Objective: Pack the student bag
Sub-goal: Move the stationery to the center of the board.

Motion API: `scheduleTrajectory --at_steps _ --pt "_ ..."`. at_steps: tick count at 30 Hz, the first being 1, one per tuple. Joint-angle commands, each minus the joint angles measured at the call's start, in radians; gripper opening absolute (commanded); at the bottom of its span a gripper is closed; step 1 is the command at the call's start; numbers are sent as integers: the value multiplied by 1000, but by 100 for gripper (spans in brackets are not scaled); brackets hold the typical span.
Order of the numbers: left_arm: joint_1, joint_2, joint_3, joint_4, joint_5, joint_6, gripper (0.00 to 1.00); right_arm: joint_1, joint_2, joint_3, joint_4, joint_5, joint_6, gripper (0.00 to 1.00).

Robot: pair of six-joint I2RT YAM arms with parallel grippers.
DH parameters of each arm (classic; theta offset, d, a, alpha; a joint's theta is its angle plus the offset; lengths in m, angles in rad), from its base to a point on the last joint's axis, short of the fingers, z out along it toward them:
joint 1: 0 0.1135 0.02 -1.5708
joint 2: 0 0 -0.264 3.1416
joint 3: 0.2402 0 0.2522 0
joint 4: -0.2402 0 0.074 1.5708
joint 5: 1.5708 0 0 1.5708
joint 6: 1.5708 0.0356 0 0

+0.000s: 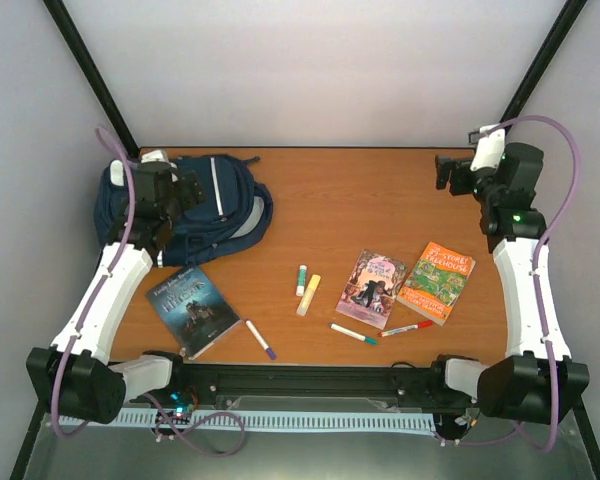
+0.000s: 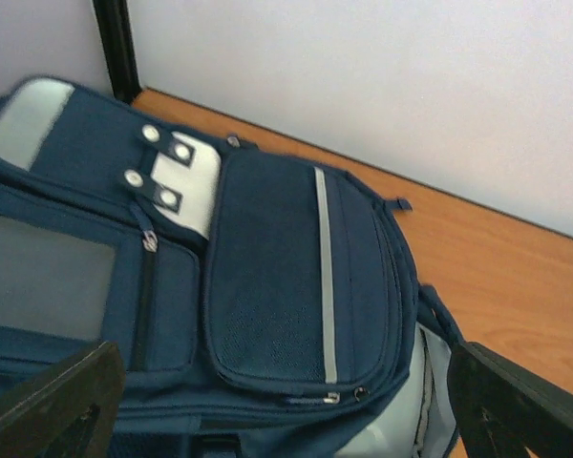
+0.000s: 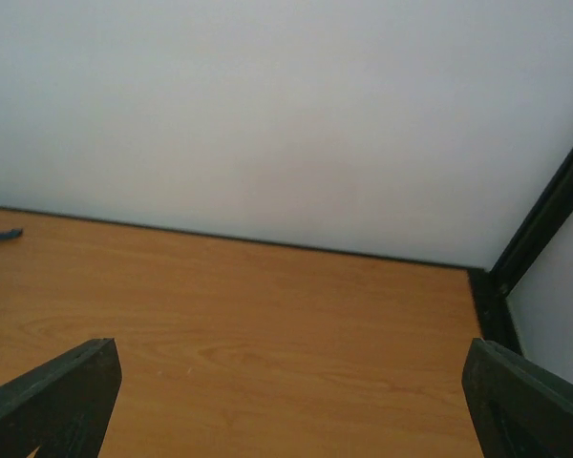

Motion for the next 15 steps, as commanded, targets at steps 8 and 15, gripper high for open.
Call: scheduleTrajectory --at_steps 8,15 --pt "-143 135 -37 8 242 -29 94 62 50 -198 -1 -174 -26 100" --pt "-310 281 -19 -1 354 -52 98 89 71 -318 -4 -264 -60 100"
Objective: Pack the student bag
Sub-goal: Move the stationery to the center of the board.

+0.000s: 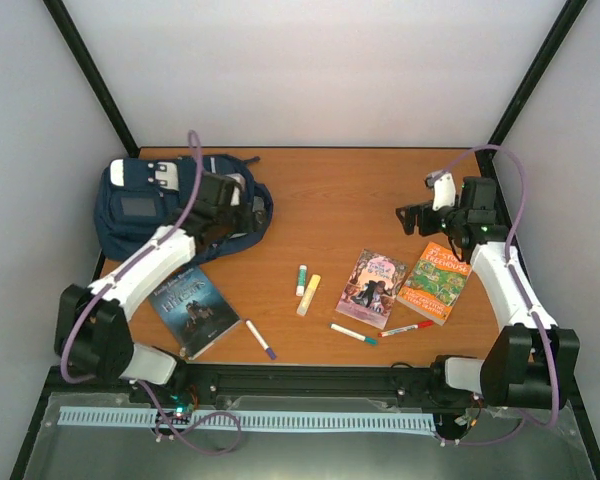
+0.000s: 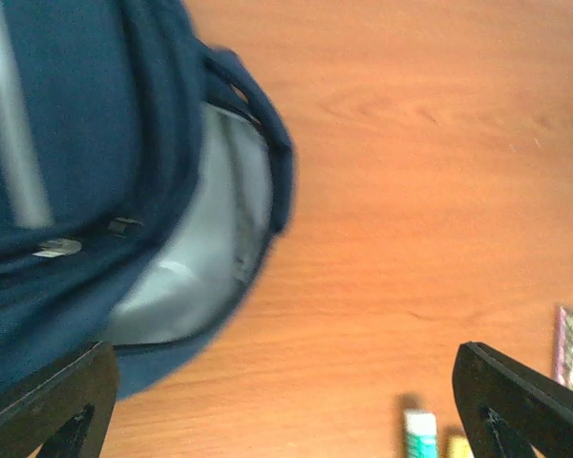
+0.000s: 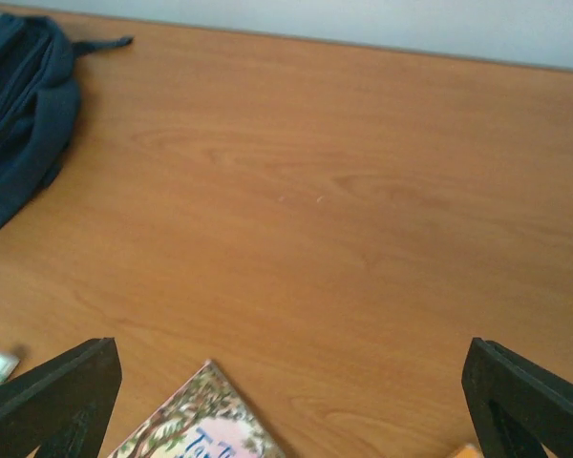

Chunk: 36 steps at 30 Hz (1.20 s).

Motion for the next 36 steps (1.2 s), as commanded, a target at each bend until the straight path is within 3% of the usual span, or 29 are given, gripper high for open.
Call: scheduleTrajectory --at_steps 1,7,15,19,28,36 --pt "-105 88 24 -2 105 -30 99 18 7 -50 11 -87 -32 100" --pt "-233 227 58 -6 179 -62 100 27 18 -78 -6 -138 -71 91" --pt "-366 393 102 -32 231 -103 98 31 14 -86 -6 -165 -91 89" --pt "-409 426 104 -48 223 -120 99 32 12 -86 -7 -170 -94 88" --pt "-459 458 104 -34 296 -133 89 34 15 -86 -7 -173 -88 88" --pt "-555 530 190 -28 331 -127 86 34 14 -86 -7 -169 -85 89"
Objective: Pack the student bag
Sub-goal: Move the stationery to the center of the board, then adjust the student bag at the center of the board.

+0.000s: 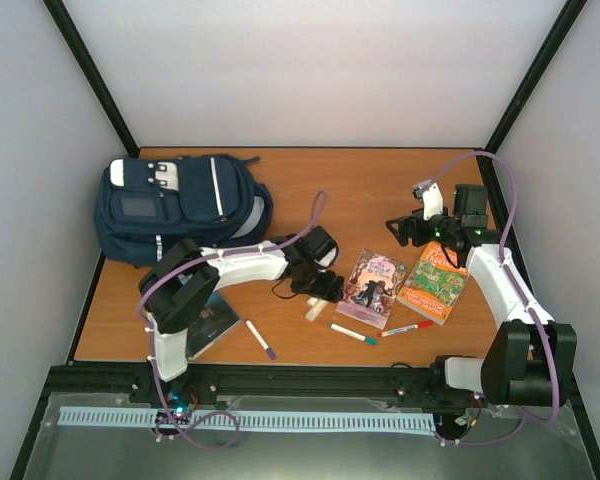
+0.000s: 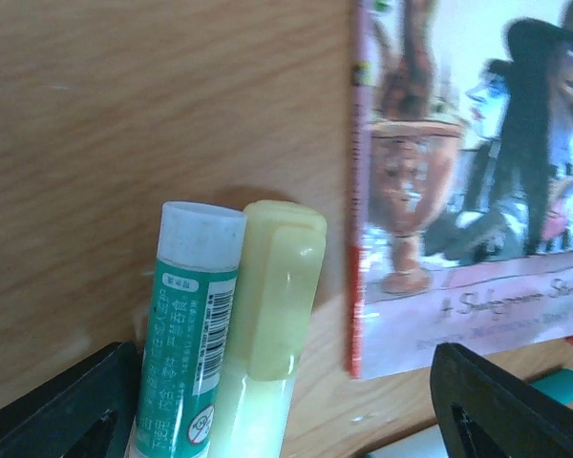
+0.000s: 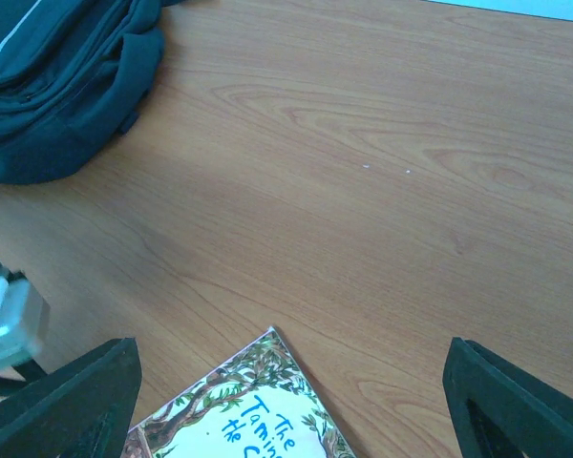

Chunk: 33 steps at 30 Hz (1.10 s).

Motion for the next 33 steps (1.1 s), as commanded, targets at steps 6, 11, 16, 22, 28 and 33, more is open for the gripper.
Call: scheduleTrajectory --at_steps 6,11,16,22,28,33 --pt "-68 36 166 -104 -86 -6 88 5 -6 -8 3 -21 1 89" --pt "-31 9 304 -305 -333 45 93 5 -12 -9 1 -24 4 89" --pt "88 6 427 -420 -518 -1 91 6 -15 -6 1 -26 5 89" --pt "246 58 558 -480 -563 29 76 5 -21 -10 5 -39 5 89" --pt "349 202 801 -624 -793 -5 82 4 27 6 -7 -81 12 88" --pt "410 356 975 -693 -868 -3 86 4 31 10 -14 -83 11 88"
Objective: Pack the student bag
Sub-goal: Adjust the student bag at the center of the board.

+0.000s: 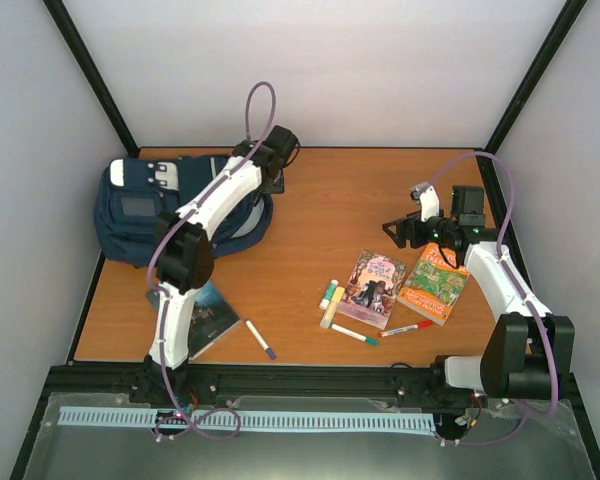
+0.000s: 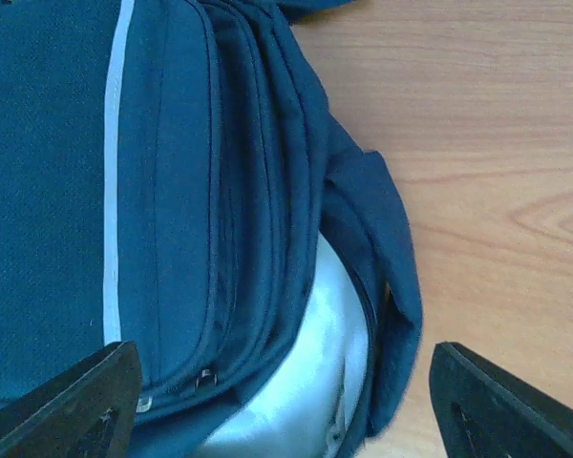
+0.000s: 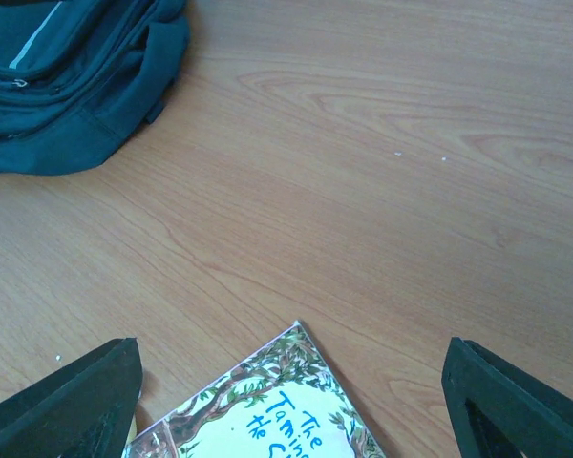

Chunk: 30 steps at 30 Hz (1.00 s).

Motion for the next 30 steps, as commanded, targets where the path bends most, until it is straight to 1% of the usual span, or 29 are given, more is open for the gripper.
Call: scheduleTrajectory --at_steps 1,3,6,14,16,19,22,25,27,30 --pt "56 142 166 -129 -102 -11 85 3 -2 10 -10 -23 6 88" --pt "74 191 212 -135 -110 -3 85 3 -10 8 -10 -21 3 88" --pt "88 238 242 -131 -143 4 84 3 -12 5 -10 -19 2 88" --pt "99 305 247 -99 -240 30 80 3 20 9 -19 -29 -4 88" --pt "107 325 249 -101 -251 35 78 4 27 10 -22 -35 -4 88" --pt "121 350 254 -109 -266 18 72 3 32 11 -27 -39 -7 88" --pt "130 369 285 -101 -248 23 62 4 38 11 -27 -40 -7 88" --pt "130 392 343 -101 -232 49 49 3 48 13 -31 -49 -7 88" --pt "130 398 359 -90 -208 69 39 4 51 15 -36 -50 -9 88" --pt "130 391 353 -69 -131 89 14 4 48 13 -36 -54 -12 88"
